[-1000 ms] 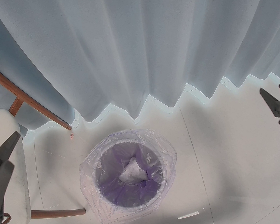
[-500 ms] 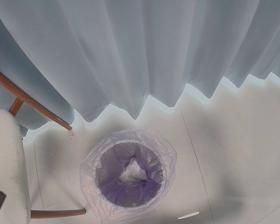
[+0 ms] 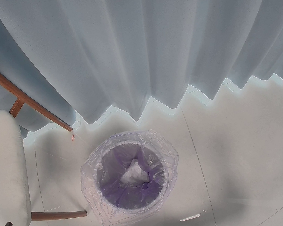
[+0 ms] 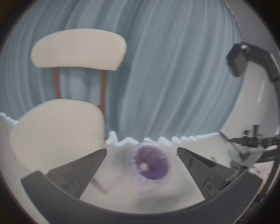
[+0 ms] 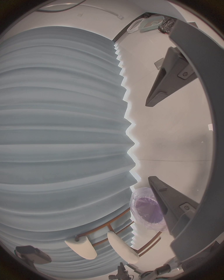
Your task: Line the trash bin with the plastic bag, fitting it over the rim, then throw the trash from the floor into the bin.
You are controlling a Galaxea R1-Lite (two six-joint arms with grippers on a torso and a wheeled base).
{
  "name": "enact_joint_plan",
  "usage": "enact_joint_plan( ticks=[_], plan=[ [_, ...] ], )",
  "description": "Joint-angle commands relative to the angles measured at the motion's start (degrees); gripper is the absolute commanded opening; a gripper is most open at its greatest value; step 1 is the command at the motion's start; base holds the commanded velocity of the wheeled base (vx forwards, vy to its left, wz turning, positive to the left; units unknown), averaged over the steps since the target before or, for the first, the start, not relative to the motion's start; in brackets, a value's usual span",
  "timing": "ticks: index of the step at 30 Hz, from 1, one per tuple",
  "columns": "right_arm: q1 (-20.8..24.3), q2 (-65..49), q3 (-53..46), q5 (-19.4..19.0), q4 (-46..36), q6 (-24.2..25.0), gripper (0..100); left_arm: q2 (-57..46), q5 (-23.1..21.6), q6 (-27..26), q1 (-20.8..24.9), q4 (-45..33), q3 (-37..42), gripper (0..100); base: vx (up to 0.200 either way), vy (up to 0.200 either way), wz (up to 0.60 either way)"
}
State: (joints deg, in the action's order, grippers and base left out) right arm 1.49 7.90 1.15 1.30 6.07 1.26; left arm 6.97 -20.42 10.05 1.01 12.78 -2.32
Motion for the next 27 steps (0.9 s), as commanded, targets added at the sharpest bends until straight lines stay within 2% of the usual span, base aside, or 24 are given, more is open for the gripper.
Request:
enact_joint_plan(
  ticks=[1, 2, 4, 5, 6, 7, 8, 9, 10, 11, 15, 16, 17, 18, 19, 22, 26, 27],
  plan=[
    [-1.58, -7.81, -1.15, 1.95, -5.98, 1.03, 100, -6.89, 38.09, -9.25, -0.92, -11.46, 2.05, 100, 0.0, 0.0, 0.0],
    [-1.58, -7.81, -1.15, 1.95, -5.98, 1.03, 100, -6.89, 39.49, -10.4, -0.92, -11.37, 2.05, 100, 0.0, 0.0, 0.0],
    [-1.58, -7.81, -1.15, 1.86, -6.07, 0.77, 100, -6.89, 38.96, -12.51, -0.92, -11.37, 2.05, 100, 0.0, 0.0, 0.0],
    [-1.58, -7.81, -1.06, 1.42, -6.16, -0.2, 100, -6.89, 36.68, -14.0, -0.92, -11.28, 1.96, 100, 0.0, 0.0, 0.0],
    [-1.58, -7.81, -1.06, 1.16, -6.07, -0.64, 100, -6.89, 33.78, -14.53, -0.92, -11.28, 1.96, 100, 0.0, 0.0, 0.0],
    [-1.58, -7.81, -1.06, 0.98, -6.07, -0.82, 100, -6.89, 28.77, -14.88, -0.92, -11.46, 1.96, 100, 0.0, 0.0, 0.0],
    [-1.58, -7.81, -1.06, 0.98, -6.07, -0.82, 100, -6.89, 28.77, -14.88, -0.92, -11.46, 1.96, 100, 0.0, 0.0, 0.0],
    [-1.58, -7.81, -1.06, 0.63, -6.07, -1.08, 100, -6.8, 20.42, -15.32, -0.84, -12.07, 1.79, 100, 0.0, 0.0, 0.0],
    [-1.58, -7.81, -1.06, 0.63, -6.07, -1.08, 100, -6.8, 20.42, -15.32, -0.84, -12.07, 1.79, 100, 0.0, 0.0, 0.0],
    [-1.58, -7.81, -1.15, -0.6, -6.07, -1.26, 100, -6.8, 14.09, -15.23, -0.84, -12.69, 1.7, 100, 0.0, 0.0, 0.0],
    [-1.58, -7.81, -1.15, -2.01, -5.98, -3.19, 100, -6.8, 14.53, -14.7, -0.84, -12.6, 1.7, 100, 0.0, 0.0, 0.0],
    [-1.58, -7.81, -1.06, -2.71, -5.98, -3.54, 100, -6.8, 16.46, -14.53, -0.92, -12.78, 1.61, 100, 0.0, 0.0, 0.0],
    [-1.58, -7.81, -1.15, -2.8, -5.98, -3.45, 100, -6.8, 20.24, -14.44, -0.92, -12.78, 1.61, 100, 0.0, 0.0, 0.0],
    [-1.58, -7.81, -1.15, -2.8, -5.98, -3.45, 100, -6.8, 20.24, -14.44, -0.92, -12.78, 1.61, 100, 0.0, 0.0, 0.0],
    [-1.58, -7.81, -1.15, -2.18, -5.98, -2.13, 100, -6.89, 31.23, -13.82, -0.92, -12.86, 1.61, 100, 0.0, 0.0, 0.0],
    [-1.58, -7.9, -1.15, 2.74, -5.98, 1.29, 100, -6.89, 31.67, -12.86, -0.92, -12.78, 1.61, 100, 0.0, 0.0, 0.0],
    [-1.58, -7.81, -1.15, 2.3, -5.98, 1.12, 100, -6.89, 31.58, -13.12, -0.92, -12.78, 1.61, 100, 0.0, 0.0, 0.0],
    [-1.58, -7.81, -1.06, 1.77, -6.07, -0.9, 100, -6.8, 30.0, -13.56, -0.84, -12.86, 1.61, 100, 0.0, 0.0, 0.0]
  ],
)
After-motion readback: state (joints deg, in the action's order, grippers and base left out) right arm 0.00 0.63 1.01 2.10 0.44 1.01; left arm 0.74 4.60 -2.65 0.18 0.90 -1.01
